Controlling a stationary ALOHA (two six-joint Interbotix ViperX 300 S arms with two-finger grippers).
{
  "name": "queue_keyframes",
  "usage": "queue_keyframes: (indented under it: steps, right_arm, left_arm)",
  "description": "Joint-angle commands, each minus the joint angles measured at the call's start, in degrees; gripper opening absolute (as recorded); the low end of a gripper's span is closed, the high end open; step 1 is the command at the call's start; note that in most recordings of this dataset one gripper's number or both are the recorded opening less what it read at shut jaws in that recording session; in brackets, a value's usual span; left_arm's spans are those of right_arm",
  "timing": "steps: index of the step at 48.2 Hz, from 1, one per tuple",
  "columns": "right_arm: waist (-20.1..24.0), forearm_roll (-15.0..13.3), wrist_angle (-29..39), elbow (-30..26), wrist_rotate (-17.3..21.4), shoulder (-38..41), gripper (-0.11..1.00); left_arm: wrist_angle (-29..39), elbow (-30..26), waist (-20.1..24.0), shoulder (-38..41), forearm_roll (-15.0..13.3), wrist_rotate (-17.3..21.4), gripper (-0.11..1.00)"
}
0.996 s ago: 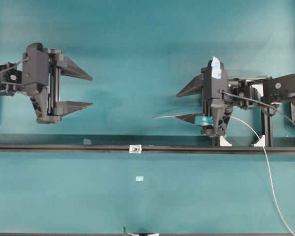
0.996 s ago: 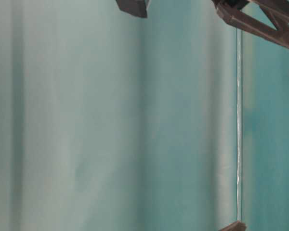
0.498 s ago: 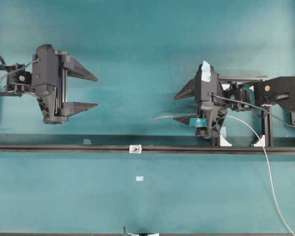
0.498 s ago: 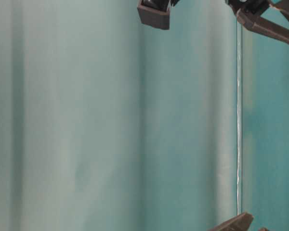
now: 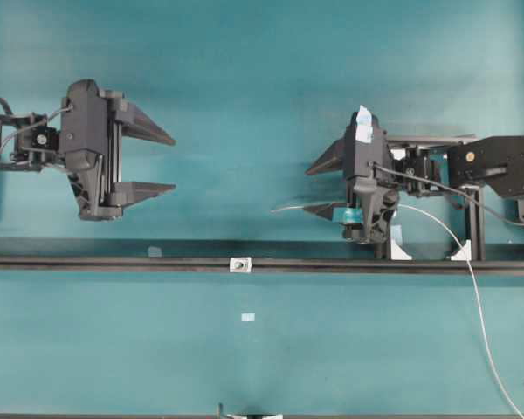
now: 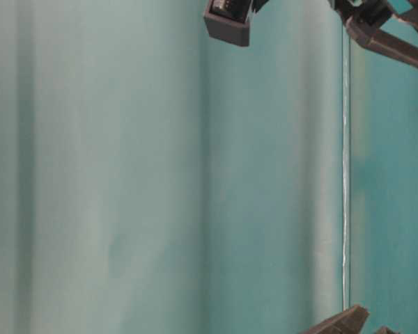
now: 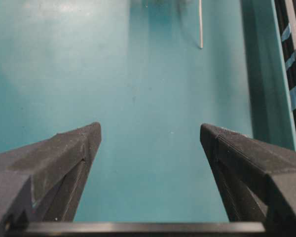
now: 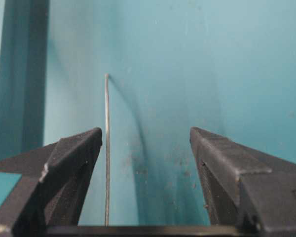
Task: Insert the wire through the hole in the metal fitting marked with a red label. (retake)
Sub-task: 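Lower the open right gripper down around the grey wire's tip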
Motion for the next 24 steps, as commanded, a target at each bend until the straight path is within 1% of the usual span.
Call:
queue_keyframes:
  steps: [1,10,15,20,22,24]
  right_arm:
    - [-0.2,0.1,-1.1,-1.1,0.1,-0.3,0.81]
    - [-0.2,0.1,-1.2,-1.6,0.1,0.4,0.8]
    - [-0.2,0.2,-1.2,-1.7,0.1,0.4,0.78]
    - [-0.2,0.1,-1.1,-1.7,0.1,0.4,0.69]
    - [-0.2,0.2,-1.0,-1.7,0.1,0.4,0.63]
    - [-0.2,0.1,-1.0,-1.6,0.1,0.4,0.54]
  left_arm:
    - [-0.5,-1.1,0.2,-0.4,-0.1,0.0,0.57]
    - [-0.5,-0.9,0.2,-0.4,-0.1,0.0,0.57]
    - [-0.5,-0.9,0.2,-0.4,-0.1,0.0,0.57]
    - [-0.4,-0.9,0.2,-0.4,-0.1,0.0,0.57]
    - [-0.5,-0.8,0.2,-0.4,-0.1,0.0,0.57]
    - [-0.4,-0.8,0.2,-0.4,-0.1,0.0,0.57]
